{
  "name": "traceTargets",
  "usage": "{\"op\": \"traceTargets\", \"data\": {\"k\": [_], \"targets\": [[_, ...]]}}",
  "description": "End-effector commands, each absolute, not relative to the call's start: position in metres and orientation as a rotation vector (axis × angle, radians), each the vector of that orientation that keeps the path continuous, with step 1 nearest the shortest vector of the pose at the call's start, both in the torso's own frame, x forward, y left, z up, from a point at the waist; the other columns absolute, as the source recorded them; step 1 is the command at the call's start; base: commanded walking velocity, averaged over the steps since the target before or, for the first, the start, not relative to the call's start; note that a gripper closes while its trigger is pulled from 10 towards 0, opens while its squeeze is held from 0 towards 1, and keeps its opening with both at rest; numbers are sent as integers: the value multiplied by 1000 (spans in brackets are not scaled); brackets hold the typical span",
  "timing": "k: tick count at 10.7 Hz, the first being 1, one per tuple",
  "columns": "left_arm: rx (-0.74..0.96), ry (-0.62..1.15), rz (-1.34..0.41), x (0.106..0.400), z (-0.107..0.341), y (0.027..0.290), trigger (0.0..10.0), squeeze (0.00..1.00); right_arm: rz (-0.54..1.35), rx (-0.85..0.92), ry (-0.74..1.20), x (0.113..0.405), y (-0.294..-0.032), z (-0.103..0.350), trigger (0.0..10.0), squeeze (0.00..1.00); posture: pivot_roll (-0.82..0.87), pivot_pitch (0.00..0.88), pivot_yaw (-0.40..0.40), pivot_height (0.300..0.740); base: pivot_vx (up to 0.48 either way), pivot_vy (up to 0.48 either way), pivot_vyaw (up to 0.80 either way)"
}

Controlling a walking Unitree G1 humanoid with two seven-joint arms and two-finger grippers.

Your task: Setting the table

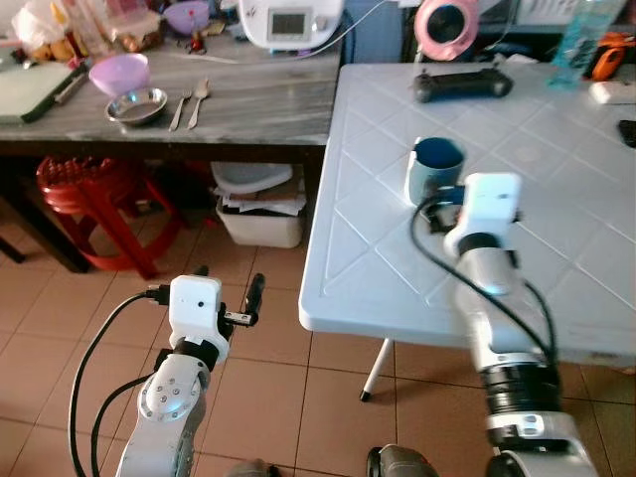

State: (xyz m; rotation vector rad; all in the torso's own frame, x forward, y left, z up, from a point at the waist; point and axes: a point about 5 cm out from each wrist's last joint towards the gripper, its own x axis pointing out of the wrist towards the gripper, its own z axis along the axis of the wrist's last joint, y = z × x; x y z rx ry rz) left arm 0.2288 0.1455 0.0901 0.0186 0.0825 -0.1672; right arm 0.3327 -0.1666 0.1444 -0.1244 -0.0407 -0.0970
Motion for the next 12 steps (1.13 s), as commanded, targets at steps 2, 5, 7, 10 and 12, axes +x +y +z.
{"op": "traceTargets", "data": {"k": [2, 5, 7, 10, 12], "targets": [[35, 86, -159, 227, 92, 147, 10000, 0, -56, -121, -24, 337, -155, 145, 10000, 0, 42, 96, 75, 740, 0, 0, 0], [30, 88, -162, 227, 94, 145, 10000, 0, -64, -130, -16, 342, -158, 148, 10000, 0, 37, 99, 71, 740, 0, 0, 0], [29, 91, -162, 227, 93, 145, 10000, 0, -76, -131, -29, 340, -162, 151, 10000, 0, 38, 101, 69, 740, 0, 0, 0], [29, 90, -165, 227, 94, 146, 10000, 0, -116, -148, -21, 334, -175, 147, 10000, 0, 41, 99, 70, 740, 0, 0, 0], [30, 86, -173, 228, 95, 146, 10000, 0, -172, -153, -30, 337, -193, 152, 10000, 0, 43, 98, 75, 740, 0, 0, 0]]}}
